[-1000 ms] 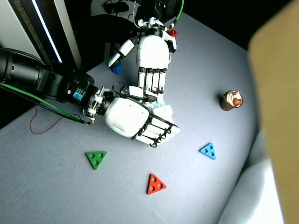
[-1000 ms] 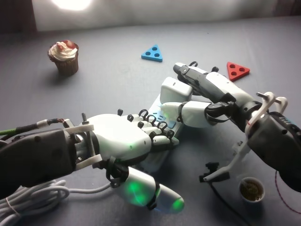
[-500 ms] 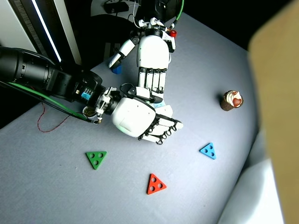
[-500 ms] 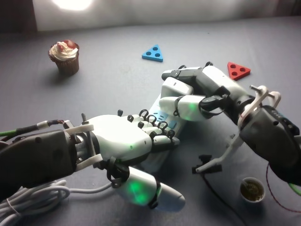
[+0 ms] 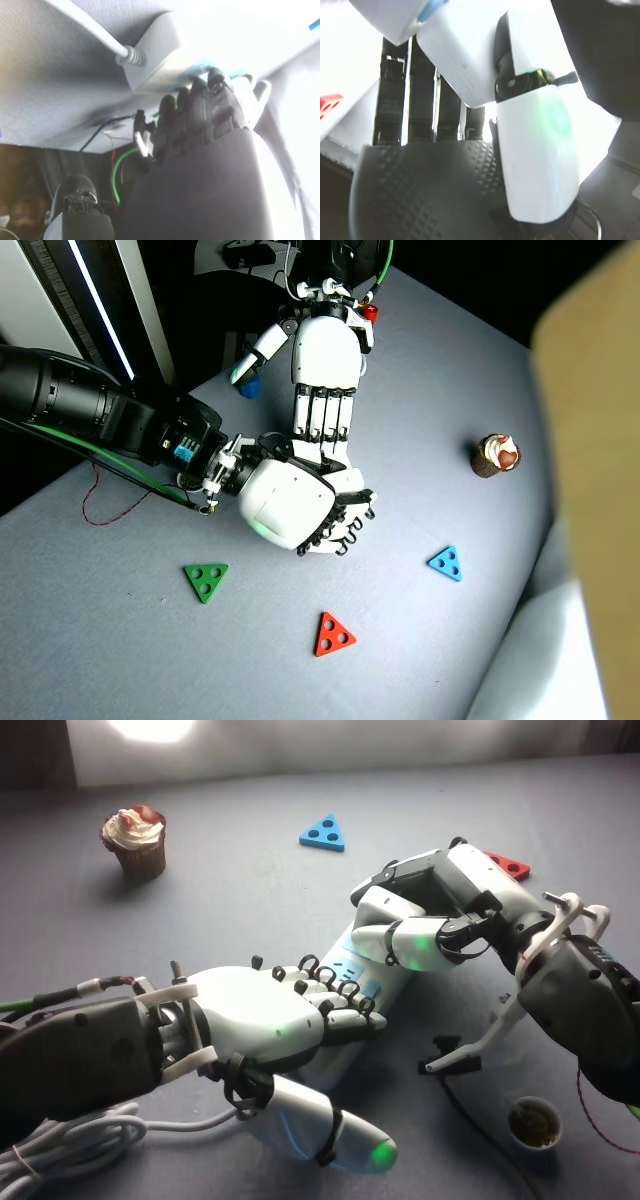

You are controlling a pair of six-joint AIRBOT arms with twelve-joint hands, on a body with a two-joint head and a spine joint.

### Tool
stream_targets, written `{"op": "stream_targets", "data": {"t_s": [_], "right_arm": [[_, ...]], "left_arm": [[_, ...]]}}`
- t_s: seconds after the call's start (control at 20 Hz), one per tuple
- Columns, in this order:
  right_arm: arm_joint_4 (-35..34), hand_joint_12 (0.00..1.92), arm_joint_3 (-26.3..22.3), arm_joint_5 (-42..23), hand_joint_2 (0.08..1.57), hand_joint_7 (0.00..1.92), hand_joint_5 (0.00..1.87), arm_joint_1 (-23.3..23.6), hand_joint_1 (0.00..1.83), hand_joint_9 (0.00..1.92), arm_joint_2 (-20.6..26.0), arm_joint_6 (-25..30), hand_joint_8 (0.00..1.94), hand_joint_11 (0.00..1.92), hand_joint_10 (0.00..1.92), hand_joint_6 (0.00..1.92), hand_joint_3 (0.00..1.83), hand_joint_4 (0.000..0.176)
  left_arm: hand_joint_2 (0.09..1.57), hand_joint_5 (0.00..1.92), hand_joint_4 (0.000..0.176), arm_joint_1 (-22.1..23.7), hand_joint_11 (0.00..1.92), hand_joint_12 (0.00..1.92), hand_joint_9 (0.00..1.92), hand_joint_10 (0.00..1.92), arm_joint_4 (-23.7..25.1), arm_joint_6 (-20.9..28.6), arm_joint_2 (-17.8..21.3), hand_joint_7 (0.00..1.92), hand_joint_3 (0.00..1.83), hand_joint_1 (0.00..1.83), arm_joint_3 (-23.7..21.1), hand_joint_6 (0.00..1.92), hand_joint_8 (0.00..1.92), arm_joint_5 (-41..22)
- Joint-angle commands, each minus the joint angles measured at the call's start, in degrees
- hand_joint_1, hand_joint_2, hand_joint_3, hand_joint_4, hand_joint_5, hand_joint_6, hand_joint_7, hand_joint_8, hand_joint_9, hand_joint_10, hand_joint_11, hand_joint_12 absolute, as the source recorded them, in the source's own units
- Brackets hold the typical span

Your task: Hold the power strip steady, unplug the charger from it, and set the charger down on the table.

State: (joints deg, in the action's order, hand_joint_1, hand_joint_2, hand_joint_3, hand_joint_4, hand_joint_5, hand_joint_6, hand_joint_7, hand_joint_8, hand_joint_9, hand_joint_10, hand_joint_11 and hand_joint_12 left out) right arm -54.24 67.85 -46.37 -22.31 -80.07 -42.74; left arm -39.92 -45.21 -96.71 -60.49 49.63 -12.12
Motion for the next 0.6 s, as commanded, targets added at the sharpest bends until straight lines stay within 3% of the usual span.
{"op": "stream_targets", "data": {"t_s": [0.0, 0.05, 0.1, 0.2, 0.25, 0.3, 0.35, 0.4, 0.45, 0.55], "right_arm": [[6.04, 1.03, -0.85, -2.07, 1.04, 1.24, 1.14, 0.68, 1.38, 1.01, 0.09, 1.59, 0.44, 0.67, 1.03, 0.70, 0.00, 0.000], [6.82, 0.99, -0.88, -2.10, 1.04, 1.20, 1.11, 0.81, 1.37, 1.01, 0.09, 1.60, 0.51, 0.69, 0.93, 0.75, 0.00, 0.000], [7.90, 1.01, -0.92, -2.10, 1.05, 1.18, 1.10, 0.84, 1.38, 0.99, 0.10, 1.68, 0.54, 0.69, 1.04, 0.76, 0.00, 0.000], [10.05, 1.02, -1.00, -2.13, 1.06, 1.17, 1.08, 0.85, 1.39, 0.98, 0.12, 1.70, 0.56, 0.68, 1.06, 0.80, 0.00, 0.000], [10.70, 1.02, -1.05, -2.38, 1.05, 1.16, 1.10, 0.87, 1.27, 1.02, 0.12, 1.70, 0.63, 0.67, 0.54, 0.81, 0.00, 0.000], [10.97, 1.00, -1.09, -2.53, 1.05, 1.16, 1.12, 0.90, 1.25, 1.11, 0.13, 1.70, 0.63, 0.68, 0.25, 0.79, 0.00, 0.027], [11.84, 0.93, -1.11, -2.78, 1.04, 1.20, 1.10, 0.92, 1.36, 1.05, 0.15, 1.70, 0.50, 0.74, 0.82, 0.78, 0.00, 0.000], [12.35, 0.92, -1.15, -3.03, 1.04, 1.18, 1.12, 0.92, 1.27, 1.05, 0.15, 1.71, 0.58, 0.72, 0.46, 0.78, 0.00, 0.002], [12.47, 0.92, -1.21, -3.09, 1.05, 1.17, 1.11, 1.20, 1.25, 1.12, 0.25, 1.73, 0.62, 0.72, 0.22, 0.82, 0.00, 0.027], [12.47, 0.91, -1.21, -3.28, 1.05, 1.17, 1.10, 1.76, 1.25, 1.18, 0.56, 1.73, 0.61, 0.73, 0.07, 0.83, 0.00, 0.033]], "left_arm": [[0.95, 0.11, 0.000, -0.02, 0.05, 0.09, 0.08, 0.01, -0.02, 0.60, -0.31, 0.11, 0.00, 0.00, 0.13, 0.01, 0.01, -2.19], [0.95, 0.11, 0.000, -0.03, 0.05, 0.09, 0.08, 0.01, -0.02, 0.66, -0.25, 0.11, 0.00, 0.00, 0.10, 0.00, 0.00, -2.39], [0.95, 0.12, 0.000, -0.03, 0.07, 0.10, 0.10, 0.01, -0.02, 0.66, -0.20, 0.12, 0.00, 0.00, 0.10, 0.01, 0.01, -2.47], [0.94, 0.12, 0.000, -0.04, 0.06, 0.09, 0.09, 0.01, -0.02, 0.80, -0.09, 0.12, 0.00, 0.00, 0.08, 0.00, 0.01, -2.58], [0.94, 0.11, 0.000, -0.06, 0.06, 0.09, 0.09, 0.01, -0.02, 0.83, -0.01, 0.11, 0.00, 0.00, 0.07, 0.00, 0.00, -2.58], [0.94, 0.12, 0.000, -0.08, 0.06, 0.09, 0.10, 0.01, -0.02, 0.84, 0.02, 0.12, 0.00, 0.00, 0.06, 0.00, 0.01, -2.58], [0.95, 0.11, 0.000, -0.20, 0.04, 0.09, 0.09, 0.00, -0.02, 1.00, 0.08, 0.11, 0.00, 0.00, 0.04, 0.00, 0.00, -2.66], [0.95, 0.11, 0.000, -0.30, 0.05, 0.09, 0.09, 0.00, -0.02, 1.15, 0.09, 0.11, 0.00, 0.00, 0.03, 0.00, 0.00, -2.81], [0.95, 0.11, 0.000, -0.40, 0.05, 0.09, 0.09, 0.00, -0.02, 1.26, 0.13, 0.11, 0.00, 0.00, -0.04, 0.00, 0.00, -3.12], [0.94, 0.12, 0.000, -0.49, 0.06, 0.09, 0.10, 0.00, -0.02, 1.33, 0.23, 0.12, 0.00, 0.00, -0.13, 0.00, 0.00, -3.44]]}}
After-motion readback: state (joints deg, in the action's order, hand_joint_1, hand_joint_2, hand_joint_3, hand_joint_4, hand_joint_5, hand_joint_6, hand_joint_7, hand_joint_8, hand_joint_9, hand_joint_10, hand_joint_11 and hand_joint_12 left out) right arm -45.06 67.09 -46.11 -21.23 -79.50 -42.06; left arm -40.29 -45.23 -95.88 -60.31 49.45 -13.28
